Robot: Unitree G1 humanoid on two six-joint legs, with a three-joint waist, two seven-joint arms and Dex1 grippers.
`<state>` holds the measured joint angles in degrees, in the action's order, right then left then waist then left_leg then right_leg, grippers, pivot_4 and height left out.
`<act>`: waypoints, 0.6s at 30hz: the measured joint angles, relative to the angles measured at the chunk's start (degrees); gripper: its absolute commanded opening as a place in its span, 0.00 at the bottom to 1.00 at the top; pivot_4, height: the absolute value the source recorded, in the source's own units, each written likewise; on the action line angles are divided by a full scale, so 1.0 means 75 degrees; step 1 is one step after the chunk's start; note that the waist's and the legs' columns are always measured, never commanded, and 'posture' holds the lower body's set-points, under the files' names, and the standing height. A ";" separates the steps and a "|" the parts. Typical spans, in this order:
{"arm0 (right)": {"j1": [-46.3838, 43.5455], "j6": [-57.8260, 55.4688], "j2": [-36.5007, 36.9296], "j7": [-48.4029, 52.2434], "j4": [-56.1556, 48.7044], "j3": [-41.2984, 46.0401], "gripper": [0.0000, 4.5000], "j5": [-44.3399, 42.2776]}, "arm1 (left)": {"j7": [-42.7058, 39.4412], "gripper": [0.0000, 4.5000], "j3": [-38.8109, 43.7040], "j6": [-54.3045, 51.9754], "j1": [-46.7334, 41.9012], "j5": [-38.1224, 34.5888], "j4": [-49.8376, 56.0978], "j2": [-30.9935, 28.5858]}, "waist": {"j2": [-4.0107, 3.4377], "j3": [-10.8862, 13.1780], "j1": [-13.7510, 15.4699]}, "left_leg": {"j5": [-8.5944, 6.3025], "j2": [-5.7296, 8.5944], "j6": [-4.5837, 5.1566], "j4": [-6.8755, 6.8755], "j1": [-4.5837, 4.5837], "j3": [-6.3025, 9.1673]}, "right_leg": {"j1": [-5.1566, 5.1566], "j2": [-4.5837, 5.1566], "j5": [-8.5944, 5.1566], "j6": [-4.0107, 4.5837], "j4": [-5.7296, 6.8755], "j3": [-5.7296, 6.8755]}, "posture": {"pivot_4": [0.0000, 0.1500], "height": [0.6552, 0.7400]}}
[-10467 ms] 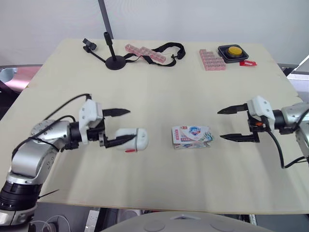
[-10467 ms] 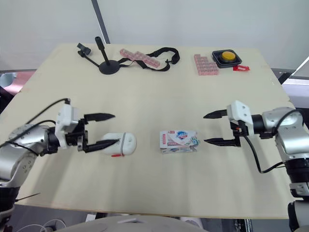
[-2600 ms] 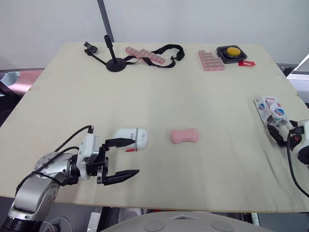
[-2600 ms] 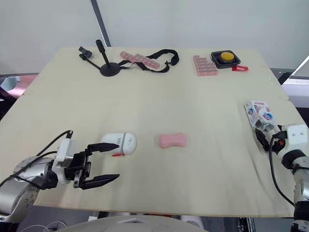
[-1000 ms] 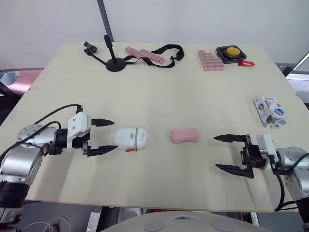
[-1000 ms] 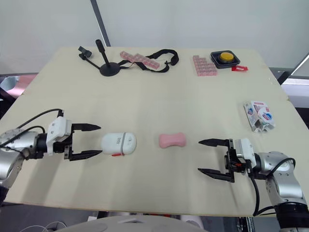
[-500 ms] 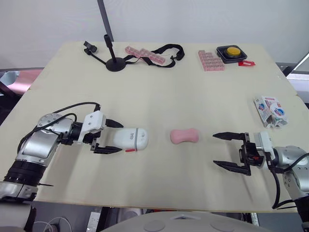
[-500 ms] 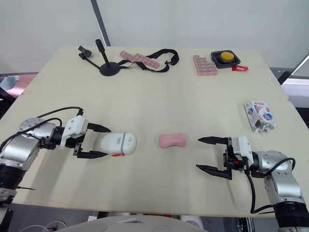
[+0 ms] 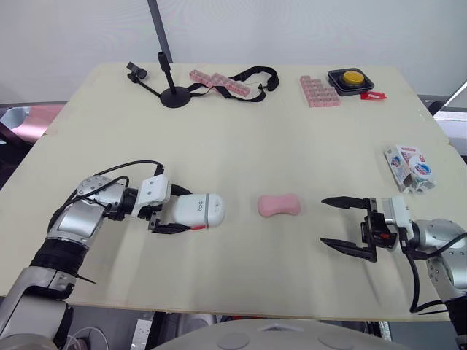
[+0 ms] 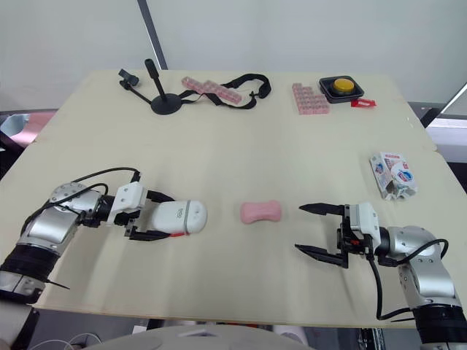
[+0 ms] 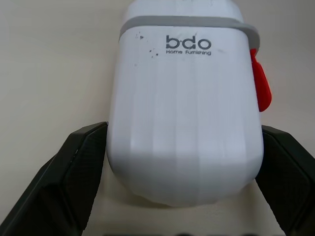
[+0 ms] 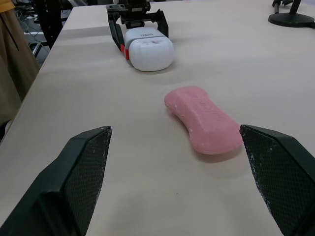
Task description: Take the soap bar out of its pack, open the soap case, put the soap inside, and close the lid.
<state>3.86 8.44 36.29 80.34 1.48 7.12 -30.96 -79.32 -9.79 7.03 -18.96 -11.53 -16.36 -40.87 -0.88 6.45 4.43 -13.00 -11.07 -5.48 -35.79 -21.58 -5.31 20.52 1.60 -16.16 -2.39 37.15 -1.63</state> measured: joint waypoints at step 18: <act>0.0024 -0.0129 0.0007 -0.0087 -0.0106 0.0000 0.99 0.0013 | -0.0023 1.00 0.0000 0.0129 0.0003 -0.0023 -0.0082 0.0111 | 0.0000 0.0000 -0.0002 | 0.0001 0.0000 -0.0002 0.0000 0.0001 0.0000 | 0.0000 0.0000 0.0000 0.0000 -0.0001 -0.0002 | 1.00 0.99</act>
<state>4.05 7.47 36.35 79.69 0.68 7.12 -30.87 -79.49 -9.79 8.00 -18.93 -11.70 -16.98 -40.04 -0.88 6.45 4.41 -12.99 -11.08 -5.50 -35.78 -21.58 -5.31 20.52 1.60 -16.16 -2.39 37.14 -1.65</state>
